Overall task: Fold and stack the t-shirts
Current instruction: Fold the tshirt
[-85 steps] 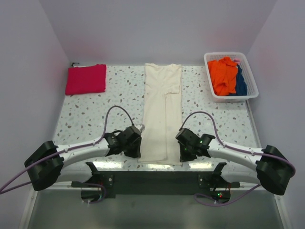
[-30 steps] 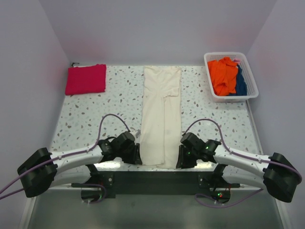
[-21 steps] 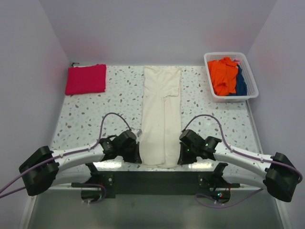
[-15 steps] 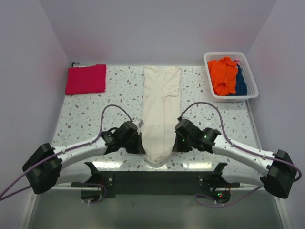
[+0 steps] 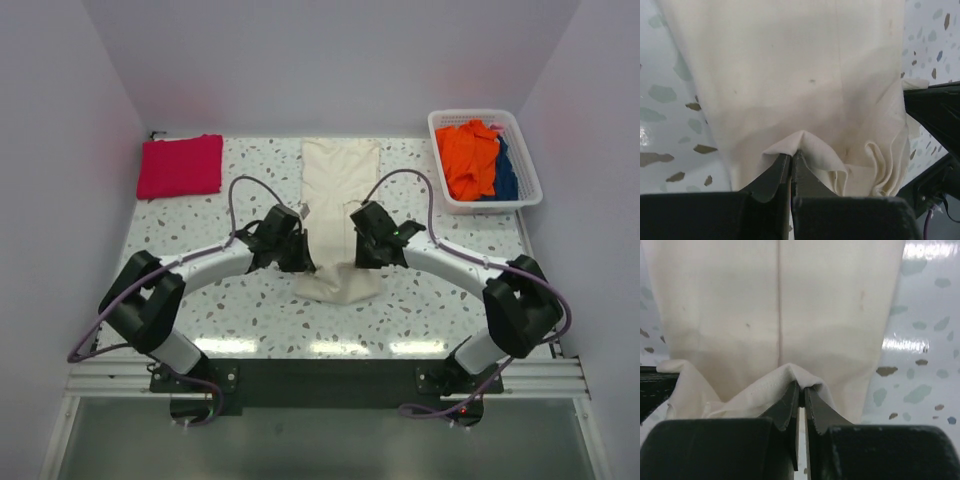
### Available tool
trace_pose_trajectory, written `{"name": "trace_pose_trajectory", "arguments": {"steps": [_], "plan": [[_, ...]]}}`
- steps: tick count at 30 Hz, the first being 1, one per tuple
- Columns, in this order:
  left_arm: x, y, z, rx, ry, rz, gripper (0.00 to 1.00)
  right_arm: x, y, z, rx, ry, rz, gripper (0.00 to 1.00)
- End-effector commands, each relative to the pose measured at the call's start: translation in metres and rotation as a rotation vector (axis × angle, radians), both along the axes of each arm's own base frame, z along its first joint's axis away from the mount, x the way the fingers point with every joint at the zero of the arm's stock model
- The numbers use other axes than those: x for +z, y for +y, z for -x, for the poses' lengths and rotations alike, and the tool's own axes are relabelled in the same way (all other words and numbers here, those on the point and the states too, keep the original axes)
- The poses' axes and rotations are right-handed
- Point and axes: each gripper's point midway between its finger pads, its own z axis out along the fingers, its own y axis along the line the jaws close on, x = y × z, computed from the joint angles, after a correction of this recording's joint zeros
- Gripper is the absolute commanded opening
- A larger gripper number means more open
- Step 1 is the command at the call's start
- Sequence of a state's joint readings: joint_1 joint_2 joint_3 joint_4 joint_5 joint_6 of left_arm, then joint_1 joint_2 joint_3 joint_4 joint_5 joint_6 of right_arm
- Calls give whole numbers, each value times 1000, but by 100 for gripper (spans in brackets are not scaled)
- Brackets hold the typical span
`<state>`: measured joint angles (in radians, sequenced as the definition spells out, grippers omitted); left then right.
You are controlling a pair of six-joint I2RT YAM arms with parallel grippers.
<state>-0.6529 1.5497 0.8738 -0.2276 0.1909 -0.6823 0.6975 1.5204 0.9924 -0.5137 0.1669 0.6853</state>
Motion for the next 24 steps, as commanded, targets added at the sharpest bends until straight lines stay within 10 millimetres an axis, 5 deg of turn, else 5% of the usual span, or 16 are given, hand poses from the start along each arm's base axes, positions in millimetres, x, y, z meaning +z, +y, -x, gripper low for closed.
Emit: {"name": "trace_pose_trajectory", "arguments": {"steps": [1, 10, 24], "plan": [[21, -8, -48, 34, -112, 48, 0, 23, 15, -55, -10, -147, -27, 0], [31, -10, -117, 141, -154, 57, 0, 19, -2, -113, -103, -168, -32, 0], [22, 6, -177, 234, -152, -5, 0, 20, -20, -170, -144, -166, -83, 0]]}}
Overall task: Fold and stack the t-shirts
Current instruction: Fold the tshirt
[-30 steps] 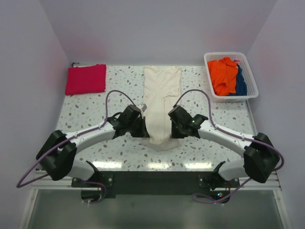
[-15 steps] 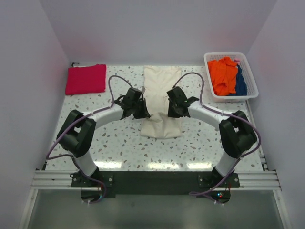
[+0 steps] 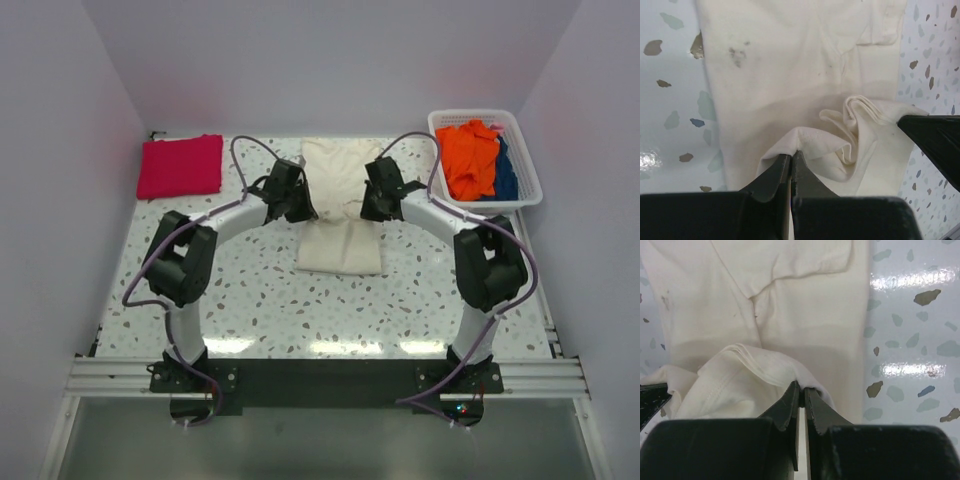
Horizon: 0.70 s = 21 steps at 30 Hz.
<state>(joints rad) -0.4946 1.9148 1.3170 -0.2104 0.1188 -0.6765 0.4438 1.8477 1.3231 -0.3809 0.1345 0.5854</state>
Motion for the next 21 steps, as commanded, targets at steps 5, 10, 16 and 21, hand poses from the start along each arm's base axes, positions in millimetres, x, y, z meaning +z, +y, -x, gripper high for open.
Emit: {"name": "trace_pose_trajectory", "arguments": {"steps": [5, 10, 16, 21], "plan": [[-3, 14, -34, 40, -21, -13, 0, 3, -1, -33, 10, -28, -56, 0], [-9, 16, -41, 42, -11, -5, 0, -8, -9, -39, 1, -1, -72, 0], [-3, 23, -47, 60, -29, -4, 0, -15, -18, -48, -18, 8, -85, 0], [-4, 30, -48, 71, -23, -11, 0, -15, -23, -51, -30, 7, -94, 0]]}}
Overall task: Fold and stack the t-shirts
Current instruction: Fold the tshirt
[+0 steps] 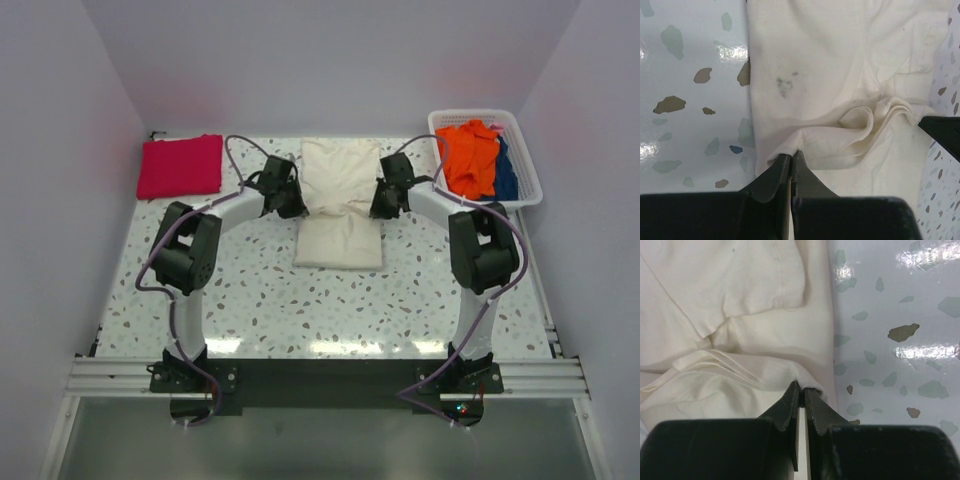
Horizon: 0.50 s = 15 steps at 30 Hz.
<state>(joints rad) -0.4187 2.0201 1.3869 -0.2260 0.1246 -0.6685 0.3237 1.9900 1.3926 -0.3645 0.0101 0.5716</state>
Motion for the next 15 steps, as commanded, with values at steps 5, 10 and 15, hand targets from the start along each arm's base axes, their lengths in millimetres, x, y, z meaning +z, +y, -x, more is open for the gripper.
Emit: {"name": "trace_pose_trajectory", "arguments": {"steps": [5, 10, 15], "plan": [[23, 5, -22, 5, -74, 23, 0, 24, -2, -28, -11, -86, -29, 1], [27, 9, -27, 9, -88, 33, 13, 27, -7, -30, -22, -92, -31, 9], [52, 14, -34, 8, -150, 46, 60, 36, -15, -32, -39, -108, -34, 28]]}}
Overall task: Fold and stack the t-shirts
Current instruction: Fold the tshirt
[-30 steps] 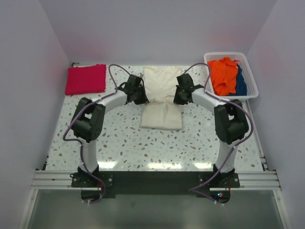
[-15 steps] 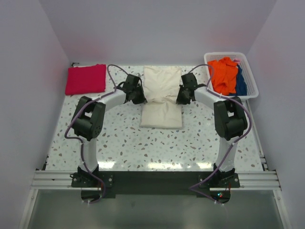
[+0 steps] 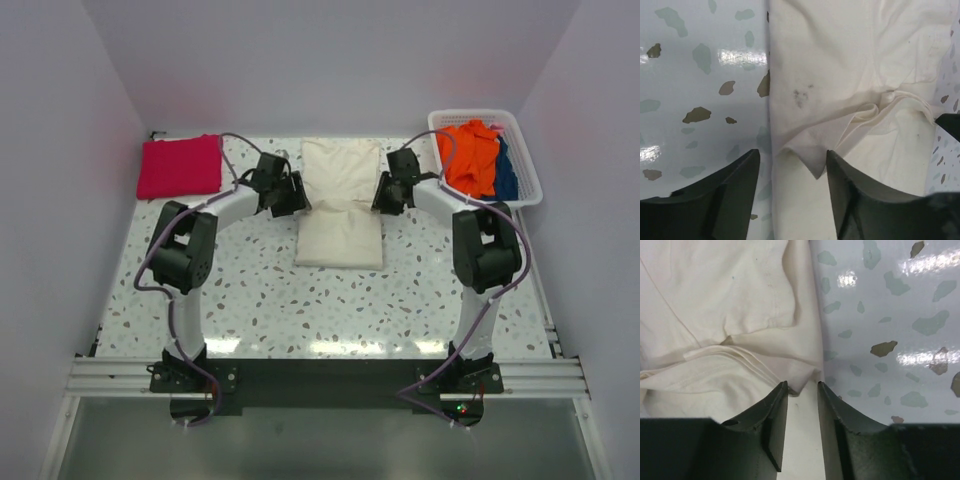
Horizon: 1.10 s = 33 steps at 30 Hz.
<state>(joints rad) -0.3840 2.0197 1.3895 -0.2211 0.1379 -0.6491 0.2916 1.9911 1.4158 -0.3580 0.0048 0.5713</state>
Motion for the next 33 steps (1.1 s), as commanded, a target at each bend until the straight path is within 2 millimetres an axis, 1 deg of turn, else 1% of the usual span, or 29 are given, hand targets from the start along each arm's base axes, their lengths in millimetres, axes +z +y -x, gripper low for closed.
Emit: {"name": "trace_pose_trajectory", "arguments": {"steps": [1, 2, 3, 4, 5, 7, 8, 9, 10, 11, 12, 14, 15, 16, 17, 18, 19, 20, 21, 22, 23, 24, 25, 26, 27, 28, 30, 31, 33], "plan": [[62, 4, -25, 1, -163, 39, 64, 30, -6, -18, -12, -86, -20, 36], [64, 7, -22, 5, -168, 34, 67, 39, -8, -18, -12, -103, -22, 41], [68, 10, -20, 15, -176, 26, 69, 41, -10, -14, -7, -101, -17, 46], [81, 11, -17, 25, -198, 43, 69, 46, -12, -12, -9, -110, -12, 51], [72, 12, -6, 25, -175, 45, 65, 60, -13, -11, -7, -141, -9, 54], [75, 10, 5, 28, -170, 66, 59, 61, -9, -2, 5, -145, -9, 54], [68, 5, 15, 14, -155, 59, 54, 63, 2, 6, 37, -149, 5, 54], [67, 3, 18, 14, -157, 50, 42, 65, 1, 10, 30, -153, 49, 54], [63, 0, 24, 9, -138, 39, 39, 65, 6, 15, 45, -151, 72, 54], [61, -11, 31, -17, -135, 36, 35, 64, 19, 22, 75, -154, 92, 53], [59, -14, 33, -22, -132, 30, 28, 62, 25, 24, 87, -159, 98, 53], [50, -28, 35, -47, -117, 37, 18, 61, 41, 27, 121, -162, 90, 48], [46, -32, 36, -61, -103, 44, 15, 59, 47, 28, 134, -157, 87, 47], [33, -35, 37, -67, -71, 33, 13, 51, 54, 29, 157, -143, 92, 44], [36, -41, 31, -74, -81, 36, 12, 50, 59, 26, 169, -144, 89, 44], [31, -41, 28, -73, -78, 25, 11, 47, 63, 25, 181, -137, 83, 43], [19, -42, 26, -79, -57, 9, 11, 35, 65, 23, 193, -117, 95, 43], [24, -46, 18, -82, -73, 12, 11, 37, 67, 17, 197, -126, 94, 42], [20, -46, 13, -81, -75, 0, 11, 32, 69, 15, 204, -120, 100, 42], [15, -47, 5, -82, -76, -11, 11, 15, 71, 14, 223, -89, 113, 42], [12, -46, 0, -79, -75, -15, 12, 17, 73, 5, 224, -99, 113, 42], [11, -46, -6, -76, -81, -13, 12, 12, 73, 2, 227, -92, 124, 41], [5, -42, -14, -65, -80, -18, 14, -1, 69, -1, 220, -68, 139, 41], [2, -39, -18, -56, -78, -21, 15, -1, 69, -7, 214, -72, 133, 41], [-7, -37, -20, -52, -59, -28, 15, -4, 68, -10, 209, -68, 126, 41], [-8, -30, -26, -34, -58, -29, 15, -7, 61, -16, 188, -62, 119, 41], [-13, -24, -28, -21, -45, -36, 17, -12, 56, -19, 172, -36, 103, 41], [-20, -19, -27, -9, -27, -42, 17, -13, 49, -20, 156, -27, 80, 42], [-25, -14, -25, 2, -13, -55, 17, -11, 42, -21, 137, -23, 55, 42]]}}
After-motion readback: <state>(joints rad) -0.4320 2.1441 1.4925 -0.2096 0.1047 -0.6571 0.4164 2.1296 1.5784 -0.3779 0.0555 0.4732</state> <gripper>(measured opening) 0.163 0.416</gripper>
